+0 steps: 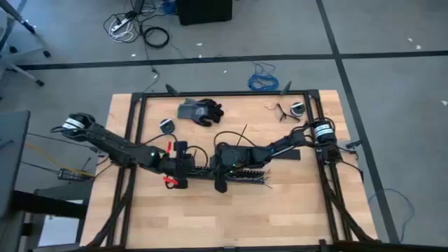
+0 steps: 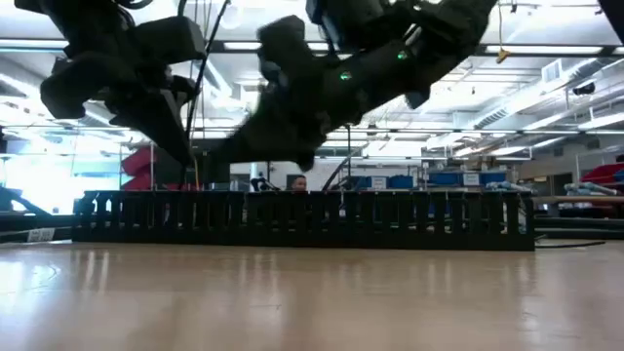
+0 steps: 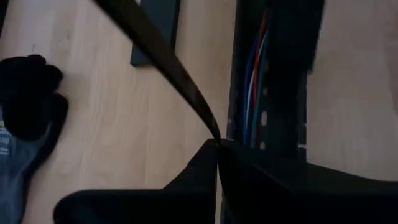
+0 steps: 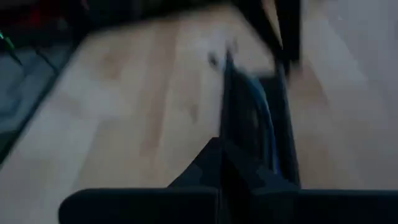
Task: Ziptie cables
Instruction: Put the cable wires in the black cable duct
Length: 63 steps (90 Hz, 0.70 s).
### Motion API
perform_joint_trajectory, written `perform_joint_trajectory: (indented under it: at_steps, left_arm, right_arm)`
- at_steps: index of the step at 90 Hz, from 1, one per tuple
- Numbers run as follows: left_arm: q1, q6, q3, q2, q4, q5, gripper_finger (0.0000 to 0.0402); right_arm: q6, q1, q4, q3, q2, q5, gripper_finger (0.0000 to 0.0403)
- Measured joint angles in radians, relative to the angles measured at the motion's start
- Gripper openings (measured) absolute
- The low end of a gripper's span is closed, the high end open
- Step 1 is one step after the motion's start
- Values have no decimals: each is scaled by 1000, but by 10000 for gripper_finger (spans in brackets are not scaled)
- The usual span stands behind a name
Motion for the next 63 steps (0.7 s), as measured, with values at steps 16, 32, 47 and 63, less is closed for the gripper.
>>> perform_joint_trajectory:
  at_steps: [16,32,47,63]
  left_arm:
    - [0,-19,-3,1,3,-6,1]
    - [0,-22,-19,3,18,-6,0]
    - [0,-22,-27,7,8,-6,0]
    - [0,-17,-27,7,10,-5,0]
  right_arm:
    - [-25,-43,7,69,51,11,0]
    - [-29,-69,9,137,128,-59,0]
    - [-32,-70,-29,168,162,-69,24]
    - [-32,-71,-31,174,162,-65,81]
